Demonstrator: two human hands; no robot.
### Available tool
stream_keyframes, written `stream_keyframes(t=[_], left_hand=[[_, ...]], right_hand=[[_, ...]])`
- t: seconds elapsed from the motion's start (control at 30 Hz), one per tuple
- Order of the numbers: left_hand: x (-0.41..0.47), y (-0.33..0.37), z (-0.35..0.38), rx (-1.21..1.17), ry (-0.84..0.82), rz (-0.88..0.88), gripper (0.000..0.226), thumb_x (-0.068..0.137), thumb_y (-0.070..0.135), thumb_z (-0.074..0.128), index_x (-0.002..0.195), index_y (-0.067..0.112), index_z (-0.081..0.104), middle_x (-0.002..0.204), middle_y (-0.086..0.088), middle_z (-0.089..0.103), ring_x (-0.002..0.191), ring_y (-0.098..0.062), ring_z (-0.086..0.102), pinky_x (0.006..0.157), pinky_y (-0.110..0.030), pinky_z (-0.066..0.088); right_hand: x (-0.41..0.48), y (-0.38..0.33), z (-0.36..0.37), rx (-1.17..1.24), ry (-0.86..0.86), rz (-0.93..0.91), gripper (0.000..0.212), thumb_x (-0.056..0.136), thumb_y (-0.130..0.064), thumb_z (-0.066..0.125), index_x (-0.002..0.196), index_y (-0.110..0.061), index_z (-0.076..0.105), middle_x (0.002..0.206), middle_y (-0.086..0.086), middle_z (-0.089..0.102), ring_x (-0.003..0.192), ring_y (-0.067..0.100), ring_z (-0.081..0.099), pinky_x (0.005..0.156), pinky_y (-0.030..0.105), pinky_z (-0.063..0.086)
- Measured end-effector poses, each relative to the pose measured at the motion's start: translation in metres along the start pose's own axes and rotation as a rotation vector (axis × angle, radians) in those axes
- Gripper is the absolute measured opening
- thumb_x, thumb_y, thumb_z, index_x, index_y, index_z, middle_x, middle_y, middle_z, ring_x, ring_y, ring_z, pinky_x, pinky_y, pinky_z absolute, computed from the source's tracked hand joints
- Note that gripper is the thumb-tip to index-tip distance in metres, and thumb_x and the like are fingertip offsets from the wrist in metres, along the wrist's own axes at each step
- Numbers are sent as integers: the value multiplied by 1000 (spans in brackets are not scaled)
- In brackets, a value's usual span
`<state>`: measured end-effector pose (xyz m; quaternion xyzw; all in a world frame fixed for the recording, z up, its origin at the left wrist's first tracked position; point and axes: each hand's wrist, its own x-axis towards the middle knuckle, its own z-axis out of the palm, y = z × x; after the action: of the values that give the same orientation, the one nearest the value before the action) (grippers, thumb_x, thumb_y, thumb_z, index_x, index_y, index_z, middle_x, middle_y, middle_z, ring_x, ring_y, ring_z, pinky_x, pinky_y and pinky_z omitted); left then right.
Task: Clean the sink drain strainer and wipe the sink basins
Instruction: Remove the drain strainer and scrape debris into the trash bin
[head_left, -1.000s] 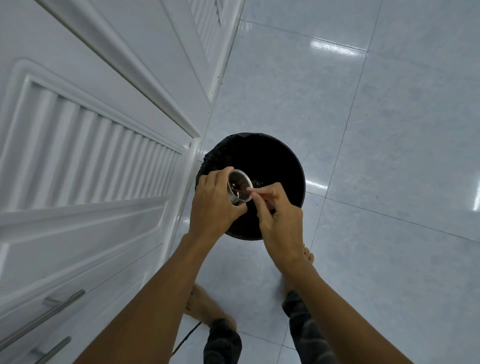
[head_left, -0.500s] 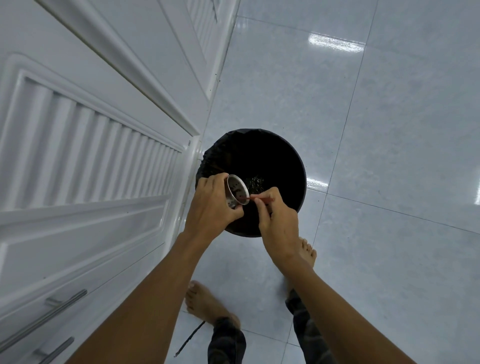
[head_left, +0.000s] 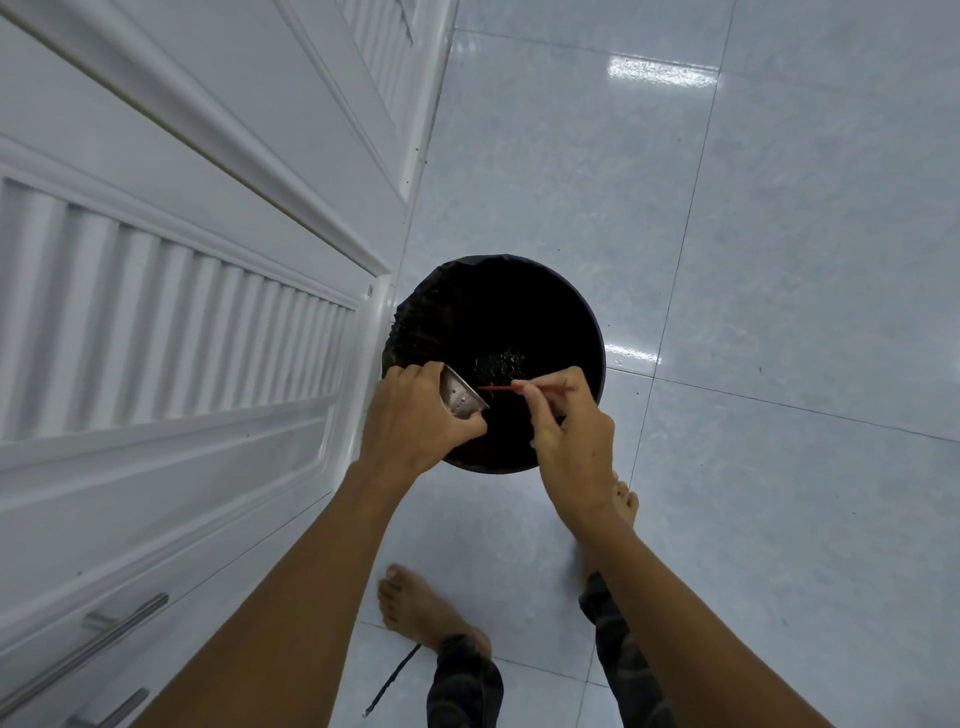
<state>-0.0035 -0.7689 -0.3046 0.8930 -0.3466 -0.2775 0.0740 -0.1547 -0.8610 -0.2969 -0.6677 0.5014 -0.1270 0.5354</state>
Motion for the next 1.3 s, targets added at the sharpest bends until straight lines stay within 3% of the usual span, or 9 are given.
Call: stream_keyframes(t=[0.1, 0.23, 0.37, 0.5, 0.63, 0.73, 0.87, 1.03, 1.3], left_hand=[[2, 7, 1, -15, -54, 43, 68, 72, 64, 74, 118, 15, 64, 102, -2, 67, 95, -23, 62, 87, -38, 55], [12, 7, -3, -81, -103, -65, 66, 70, 60, 79, 116, 13, 64, 99, -2, 64, 87, -21, 63, 78, -33, 56], [16, 19, -2, -108, -123, -15, 67, 70, 61, 79, 116, 14, 65, 100, -2, 65, 90, -19, 62, 80, -34, 58], [19, 22, -5, -113, -119, -48, 68, 69, 63, 79, 115, 13, 66, 98, -2, 65, 88, -19, 64, 79, -33, 58], [20, 19, -7, -95, -127, -51, 70, 69, 64, 78, 115, 13, 66, 97, -1, 66, 86, -19, 64, 77, -32, 57], [16, 25, -6, -79, -137, -45, 68, 67, 65, 75, 111, 14, 67, 93, 0, 66, 83, -19, 65, 80, -38, 60], [15, 22, -5, -84, -138, -83, 68, 69, 64, 77, 112, 12, 66, 95, -2, 67, 86, -21, 66, 82, -41, 60], [11, 24, -4, -123, -109, -66, 67, 68, 64, 77, 110, 13, 66, 93, 0, 67, 85, -20, 66, 81, -41, 60], [-8, 9, -5, -463, 65, -8, 70, 68, 31, 92, 127, 23, 56, 116, 8, 63, 99, -3, 62, 73, -2, 47]], right_hand=[[4, 3, 2, -30, -106, 17, 11, 101, -19, 63, 108, -10, 61, 97, -4, 76, 91, 5, 73, 76, 36, 63], [17, 6, -1, 5, 3, 114, 9, 101, -21, 63, 106, -15, 59, 93, -7, 75, 89, 6, 72, 77, 41, 64], [21, -2, 2, -6, -97, 84, 8, 100, -21, 64, 105, -15, 60, 93, -7, 76, 88, 5, 73, 80, 32, 62], [32, 0, -6, -64, 96, 127, 9, 101, -24, 63, 105, -16, 61, 89, -8, 75, 83, 3, 71, 78, 30, 61], [27, -5, -1, -79, -60, 57, 9, 100, -24, 64, 104, -18, 60, 90, -10, 75, 86, 2, 72, 79, 22, 60], [32, -4, -3, -220, 31, 112, 8, 101, -25, 61, 104, -18, 61, 88, -9, 74, 82, 8, 71, 72, 27, 59], [35, -10, -6, -99, 31, 74, 6, 100, -24, 63, 102, -19, 60, 88, -14, 75, 85, -1, 72, 74, 15, 56], [30, -8, -9, -218, 45, 153, 10, 101, -25, 61, 106, -15, 62, 92, -6, 76, 87, 11, 72, 77, 30, 59], [22, -35, -18, 39, 3, 47, 10, 99, -22, 66, 103, -14, 63, 90, -14, 74, 89, -9, 69, 79, 10, 54]])
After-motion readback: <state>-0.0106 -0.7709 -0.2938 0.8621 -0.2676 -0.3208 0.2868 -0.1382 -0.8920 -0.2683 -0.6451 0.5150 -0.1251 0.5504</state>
